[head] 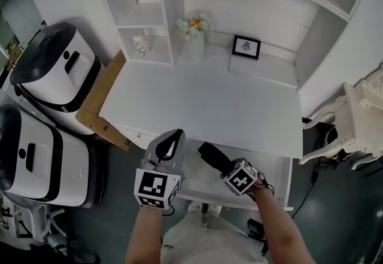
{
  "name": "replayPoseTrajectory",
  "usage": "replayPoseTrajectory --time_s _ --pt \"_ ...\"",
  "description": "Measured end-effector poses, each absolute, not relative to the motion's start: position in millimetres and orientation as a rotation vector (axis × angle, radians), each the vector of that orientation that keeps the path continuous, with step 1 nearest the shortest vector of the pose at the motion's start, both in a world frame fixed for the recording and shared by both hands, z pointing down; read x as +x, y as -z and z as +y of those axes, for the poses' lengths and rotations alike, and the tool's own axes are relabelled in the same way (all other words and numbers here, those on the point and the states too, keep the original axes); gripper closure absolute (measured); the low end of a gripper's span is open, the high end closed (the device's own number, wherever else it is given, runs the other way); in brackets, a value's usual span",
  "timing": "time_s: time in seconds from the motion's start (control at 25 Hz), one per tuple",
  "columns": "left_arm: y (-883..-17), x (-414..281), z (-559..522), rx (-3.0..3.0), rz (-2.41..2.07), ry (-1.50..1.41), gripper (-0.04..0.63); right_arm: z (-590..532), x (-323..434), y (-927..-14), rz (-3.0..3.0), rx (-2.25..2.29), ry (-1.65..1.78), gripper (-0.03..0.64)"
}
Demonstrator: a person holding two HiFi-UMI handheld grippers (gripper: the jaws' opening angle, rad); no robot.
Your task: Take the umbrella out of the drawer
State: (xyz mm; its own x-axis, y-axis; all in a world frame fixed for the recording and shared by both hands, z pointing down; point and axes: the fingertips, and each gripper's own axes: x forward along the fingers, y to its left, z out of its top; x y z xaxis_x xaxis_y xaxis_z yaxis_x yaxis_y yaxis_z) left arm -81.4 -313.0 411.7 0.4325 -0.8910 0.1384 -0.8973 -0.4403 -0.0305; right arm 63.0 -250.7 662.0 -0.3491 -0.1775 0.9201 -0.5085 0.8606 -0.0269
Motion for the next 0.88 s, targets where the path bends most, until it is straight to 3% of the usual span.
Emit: replayPoseTrajectory --time_s 0.88 --pt "-369.4 -72.7 -301.3 2.747 -1.623 -0.100 0.586 -272.1 74.4 -545.8 -2.148 0.775 -0.343 0.359"
